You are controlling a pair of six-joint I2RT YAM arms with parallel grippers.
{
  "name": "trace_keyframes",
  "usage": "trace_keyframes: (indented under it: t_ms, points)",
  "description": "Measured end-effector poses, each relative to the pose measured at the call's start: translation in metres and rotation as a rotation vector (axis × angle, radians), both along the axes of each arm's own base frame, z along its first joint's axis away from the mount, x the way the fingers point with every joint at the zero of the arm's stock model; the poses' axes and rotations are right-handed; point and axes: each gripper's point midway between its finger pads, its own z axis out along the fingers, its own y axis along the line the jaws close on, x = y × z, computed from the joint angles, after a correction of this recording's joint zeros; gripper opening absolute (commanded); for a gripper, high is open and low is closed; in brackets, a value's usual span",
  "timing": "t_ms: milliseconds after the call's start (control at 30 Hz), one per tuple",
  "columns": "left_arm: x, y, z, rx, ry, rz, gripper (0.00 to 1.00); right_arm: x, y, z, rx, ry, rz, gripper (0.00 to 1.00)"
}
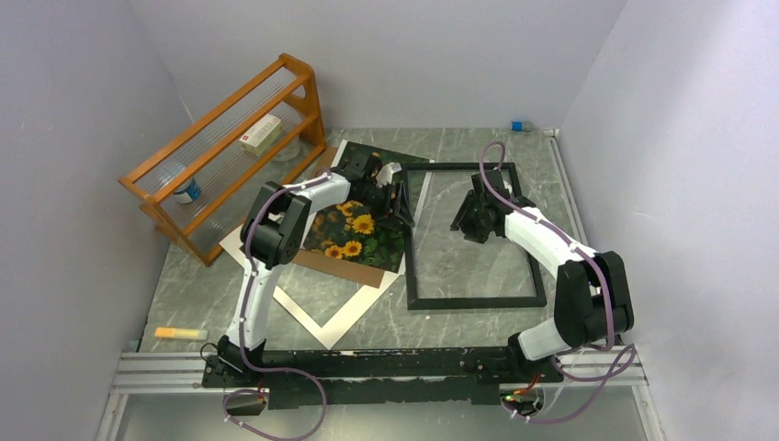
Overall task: Put the photo into the frame
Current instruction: Move the photo frame to the center of the board, then pick up the photo frame item at the center of the board.
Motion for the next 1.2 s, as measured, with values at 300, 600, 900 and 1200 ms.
trace_keyframes:
  t_ms: [300, 600, 900, 1200]
  points:
    - [-0.01, 0.096, 0.023, 0.224, -0.039, 0.2, 0.7, 0.01, 0.014, 0.01, 0.054, -0.04, 0.034, 0.47]
    - [-0.065, 0.249, 0.038, 0.523, -0.048, 0.631, 0.74, 0.018, 0.03, 0.004, 0.078, -0.043, 0.056, 0.47]
    - [-0.134, 0.335, 0.007, 0.651, 0.115, 0.973, 0.77, 0.024, 0.038, -0.001, 0.074, -0.028, 0.069, 0.47]
    - [-0.157, 0.359, -0.006, 0.686, 0.169, 1.131, 0.76, 0.025, 0.038, -0.003, 0.067, -0.019, 0.074, 0.48]
